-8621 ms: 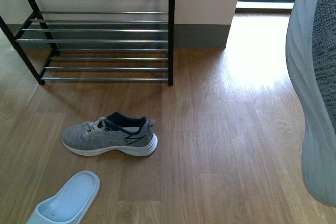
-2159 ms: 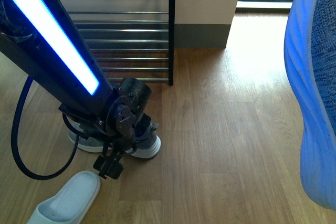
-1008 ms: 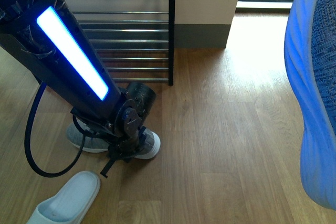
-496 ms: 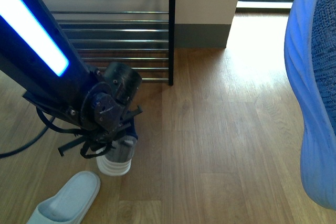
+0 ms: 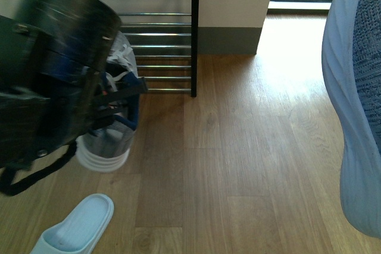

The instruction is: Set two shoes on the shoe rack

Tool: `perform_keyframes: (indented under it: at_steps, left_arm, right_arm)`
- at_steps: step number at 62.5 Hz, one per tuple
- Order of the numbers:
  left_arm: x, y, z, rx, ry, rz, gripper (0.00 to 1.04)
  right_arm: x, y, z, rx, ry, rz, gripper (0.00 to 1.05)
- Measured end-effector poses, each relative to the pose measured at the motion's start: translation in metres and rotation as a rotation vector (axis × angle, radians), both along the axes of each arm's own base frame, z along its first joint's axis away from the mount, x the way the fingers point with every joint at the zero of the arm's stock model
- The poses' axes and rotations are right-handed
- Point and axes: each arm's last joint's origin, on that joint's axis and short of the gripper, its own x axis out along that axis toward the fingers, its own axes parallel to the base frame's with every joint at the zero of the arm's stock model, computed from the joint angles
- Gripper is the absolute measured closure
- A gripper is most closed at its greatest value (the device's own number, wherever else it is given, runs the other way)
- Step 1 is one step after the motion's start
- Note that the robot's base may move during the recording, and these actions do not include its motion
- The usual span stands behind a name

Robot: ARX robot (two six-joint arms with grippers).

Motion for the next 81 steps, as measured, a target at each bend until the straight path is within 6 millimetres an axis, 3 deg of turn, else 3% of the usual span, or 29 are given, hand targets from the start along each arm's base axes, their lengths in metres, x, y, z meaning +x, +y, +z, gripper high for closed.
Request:
perform_keyframes:
  at_steps: [17, 33, 81]
  left_arm:
    - [-0.056, 0.029, 0.052, 0.011, -0.125, 0.023, 1.03]
    - [-0.082, 0.044, 0.086, 0.013, -0.233, 0.043, 1.03]
    - [-0.083, 0.044, 0.088, 0.018, -0.237, 0.038, 1.03]
  right_arm:
    - [0.000, 0.000, 0.000, 0.000, 0.000, 0.000, 1.03]
    - [0.000, 0.000, 0.000, 0.000, 0.000, 0.000, 1.03]
    - [0.000, 0.000, 0.000, 0.002, 0.000, 0.004, 1.03]
